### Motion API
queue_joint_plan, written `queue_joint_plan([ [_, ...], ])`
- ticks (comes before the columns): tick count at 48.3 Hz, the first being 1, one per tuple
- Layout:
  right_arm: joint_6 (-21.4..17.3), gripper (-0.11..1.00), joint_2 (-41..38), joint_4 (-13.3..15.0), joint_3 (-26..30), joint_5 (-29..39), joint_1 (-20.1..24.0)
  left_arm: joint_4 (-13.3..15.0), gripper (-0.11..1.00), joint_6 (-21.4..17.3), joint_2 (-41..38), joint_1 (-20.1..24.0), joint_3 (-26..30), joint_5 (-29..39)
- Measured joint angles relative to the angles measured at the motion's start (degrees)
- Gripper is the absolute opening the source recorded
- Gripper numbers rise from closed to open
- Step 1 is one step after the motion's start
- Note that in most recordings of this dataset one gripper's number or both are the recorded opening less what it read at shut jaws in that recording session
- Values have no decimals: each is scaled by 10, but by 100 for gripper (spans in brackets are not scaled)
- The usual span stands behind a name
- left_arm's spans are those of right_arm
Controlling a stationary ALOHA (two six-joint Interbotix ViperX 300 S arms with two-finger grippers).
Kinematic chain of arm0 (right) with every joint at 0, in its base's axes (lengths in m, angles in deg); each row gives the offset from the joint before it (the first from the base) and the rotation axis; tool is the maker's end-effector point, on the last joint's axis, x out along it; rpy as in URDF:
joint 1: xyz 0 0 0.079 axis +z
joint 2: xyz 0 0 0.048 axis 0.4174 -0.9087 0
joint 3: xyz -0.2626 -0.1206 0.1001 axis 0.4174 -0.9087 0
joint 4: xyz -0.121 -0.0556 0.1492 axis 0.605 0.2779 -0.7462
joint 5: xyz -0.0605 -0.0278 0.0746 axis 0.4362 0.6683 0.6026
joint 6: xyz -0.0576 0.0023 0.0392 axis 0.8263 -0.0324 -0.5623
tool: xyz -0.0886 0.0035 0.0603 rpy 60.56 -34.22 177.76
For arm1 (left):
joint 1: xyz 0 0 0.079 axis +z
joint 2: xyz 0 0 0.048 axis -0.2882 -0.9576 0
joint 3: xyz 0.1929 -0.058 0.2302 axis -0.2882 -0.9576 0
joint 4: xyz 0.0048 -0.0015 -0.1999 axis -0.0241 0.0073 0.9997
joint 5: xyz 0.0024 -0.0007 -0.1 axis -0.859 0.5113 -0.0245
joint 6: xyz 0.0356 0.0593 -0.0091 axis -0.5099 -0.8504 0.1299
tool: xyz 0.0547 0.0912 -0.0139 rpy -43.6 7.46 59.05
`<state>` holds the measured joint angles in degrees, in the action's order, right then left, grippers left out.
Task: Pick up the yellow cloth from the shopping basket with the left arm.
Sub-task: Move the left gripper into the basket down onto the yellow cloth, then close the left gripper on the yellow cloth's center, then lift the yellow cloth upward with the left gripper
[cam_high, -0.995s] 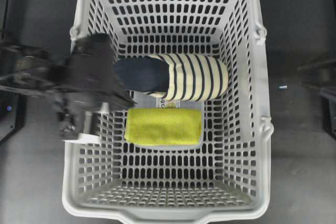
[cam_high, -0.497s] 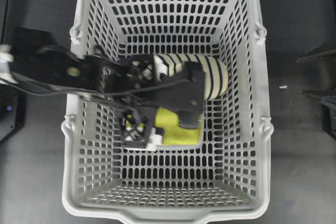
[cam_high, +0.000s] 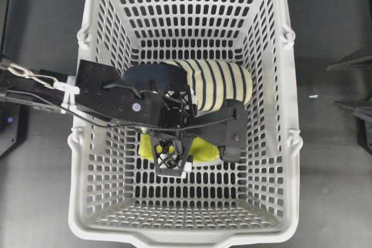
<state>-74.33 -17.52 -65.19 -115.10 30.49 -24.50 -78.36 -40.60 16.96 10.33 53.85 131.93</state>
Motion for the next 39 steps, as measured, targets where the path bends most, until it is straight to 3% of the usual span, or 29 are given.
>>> queue_joint_plan([
  [10, 0, 71, 0, 0, -2, 0, 0, -1, 79, -1, -2, 0, -5, -4],
  [13, 0, 71, 0, 0, -4, 0, 0, 0, 68, -1, -1, 1, -8, -4],
  [20, 0, 70, 0, 0, -8, 0, 0, 0, 28, -4, -1, -4, -10, -2],
  [23, 0, 69, 0, 0, -8, 0, 0, 0, 19, -5, 0, -7, -5, 0],
  [32, 0, 68, 1, 0, -8, 0, 0, 0, 18, -8, 16, -11, 33, 44],
  [39, 0, 68, 3, 0, -9, 0, 0, -1, 18, -7, 33, -11, 105, 122],
])
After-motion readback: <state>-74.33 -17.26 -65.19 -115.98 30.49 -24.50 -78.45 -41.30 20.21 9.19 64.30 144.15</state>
